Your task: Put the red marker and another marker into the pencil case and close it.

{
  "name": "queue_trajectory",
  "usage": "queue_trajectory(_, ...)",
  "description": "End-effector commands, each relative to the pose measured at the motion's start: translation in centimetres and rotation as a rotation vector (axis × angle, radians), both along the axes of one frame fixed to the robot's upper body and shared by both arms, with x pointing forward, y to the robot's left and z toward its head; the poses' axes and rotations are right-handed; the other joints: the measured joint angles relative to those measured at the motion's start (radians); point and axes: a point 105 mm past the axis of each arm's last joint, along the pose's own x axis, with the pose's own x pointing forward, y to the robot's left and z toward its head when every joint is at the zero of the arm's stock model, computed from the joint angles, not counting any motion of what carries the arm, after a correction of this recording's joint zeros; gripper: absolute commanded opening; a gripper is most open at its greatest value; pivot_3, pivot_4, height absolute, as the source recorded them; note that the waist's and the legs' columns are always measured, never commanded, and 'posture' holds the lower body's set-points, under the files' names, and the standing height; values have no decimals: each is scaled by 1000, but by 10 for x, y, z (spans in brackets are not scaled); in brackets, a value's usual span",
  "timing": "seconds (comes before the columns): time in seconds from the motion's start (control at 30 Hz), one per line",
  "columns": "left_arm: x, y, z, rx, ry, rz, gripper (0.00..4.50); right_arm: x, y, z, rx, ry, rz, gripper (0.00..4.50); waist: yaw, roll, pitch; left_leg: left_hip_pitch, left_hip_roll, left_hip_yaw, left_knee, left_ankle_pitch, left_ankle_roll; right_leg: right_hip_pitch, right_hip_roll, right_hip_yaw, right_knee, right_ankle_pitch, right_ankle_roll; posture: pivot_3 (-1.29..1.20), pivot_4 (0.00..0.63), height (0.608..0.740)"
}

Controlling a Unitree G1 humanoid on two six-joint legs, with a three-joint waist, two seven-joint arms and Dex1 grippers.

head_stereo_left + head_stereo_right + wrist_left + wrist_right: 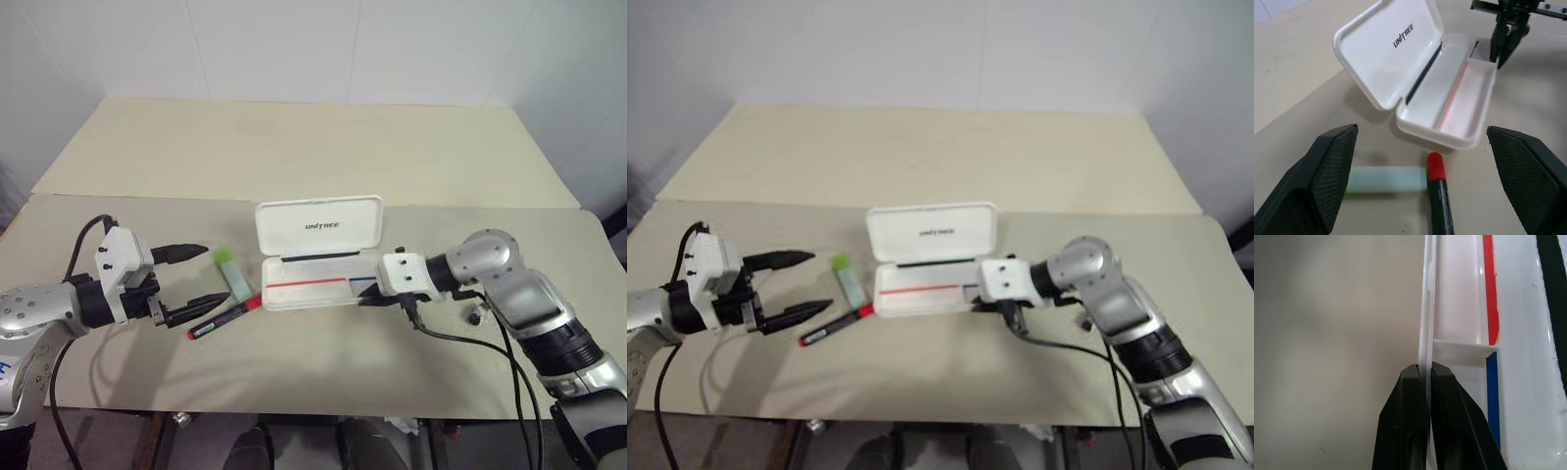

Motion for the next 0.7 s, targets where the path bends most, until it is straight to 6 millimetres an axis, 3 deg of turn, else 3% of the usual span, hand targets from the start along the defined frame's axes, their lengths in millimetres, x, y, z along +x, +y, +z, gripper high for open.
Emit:
queue_trajectory(0.03, -2, -4, 5, -9, -29, -24, 4500, -6, -1, 0, -27, -29, -1, 31, 1, 0, 0, 0, 0, 0, 0, 0, 0, 0, 0, 0, 0, 0, 0, 0, 150, 740)
queue_trajectory(0.53, -2, -7, 3, -5, -18, -46, 4500, -11, -1, -26, 6, -2, -87, 31, 1, -1, -1, 0, 0, 0, 1, 0, 0, 1, 0, 0, 0, 0, 0, 0, 150, 740)
queue_trajectory(0.7, -1, -9, 3, -5, -15, -54, 4500, -11, -1, -29, 10, -4, -97, 1479, 1, -2, -1, 1, 0, 0, 1, 0, 0, 1, 0, 0, 0, 0, 0, 0, 150, 740)
